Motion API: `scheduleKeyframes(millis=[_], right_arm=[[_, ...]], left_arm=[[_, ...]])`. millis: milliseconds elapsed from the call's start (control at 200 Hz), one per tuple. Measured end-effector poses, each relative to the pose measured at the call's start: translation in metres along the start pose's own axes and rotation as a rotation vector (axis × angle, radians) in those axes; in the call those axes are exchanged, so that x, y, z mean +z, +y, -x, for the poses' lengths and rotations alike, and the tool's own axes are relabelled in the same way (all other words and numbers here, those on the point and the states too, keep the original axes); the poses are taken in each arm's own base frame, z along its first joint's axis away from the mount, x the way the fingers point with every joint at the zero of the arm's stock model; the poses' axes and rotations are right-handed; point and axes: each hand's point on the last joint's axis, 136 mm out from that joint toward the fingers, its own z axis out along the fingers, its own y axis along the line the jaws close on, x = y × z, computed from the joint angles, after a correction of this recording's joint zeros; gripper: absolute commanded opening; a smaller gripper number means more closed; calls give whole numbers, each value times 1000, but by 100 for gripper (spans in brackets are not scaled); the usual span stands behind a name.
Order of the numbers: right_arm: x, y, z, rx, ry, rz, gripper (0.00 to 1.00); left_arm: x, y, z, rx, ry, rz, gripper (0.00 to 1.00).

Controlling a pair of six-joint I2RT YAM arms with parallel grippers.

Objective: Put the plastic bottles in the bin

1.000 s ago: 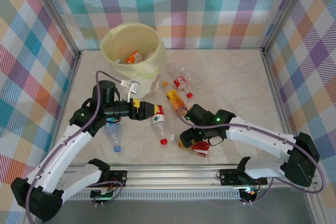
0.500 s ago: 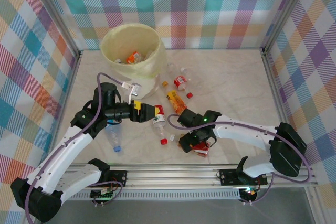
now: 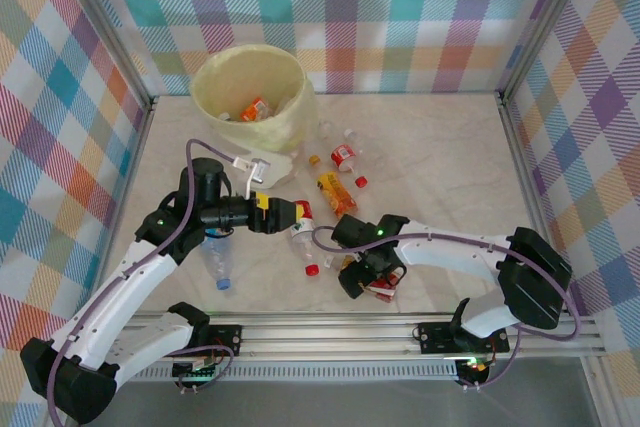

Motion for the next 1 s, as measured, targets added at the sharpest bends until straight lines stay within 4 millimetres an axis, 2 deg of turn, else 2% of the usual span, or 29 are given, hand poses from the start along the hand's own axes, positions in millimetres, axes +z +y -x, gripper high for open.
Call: scheduleKeyframes(millis=[370,810,1000], right_arm=[[9,0,-24,42,42,-68,83],[10,-4,-18,54,-9,-104,64],[8,-8,-18,88,-58,-97,62]], left_arm=[[5,2,-7,-5,12,-3,100],[9,-2,-9,-12,16,-18,100],[14,-7,-12,-17,16,-39,100]])
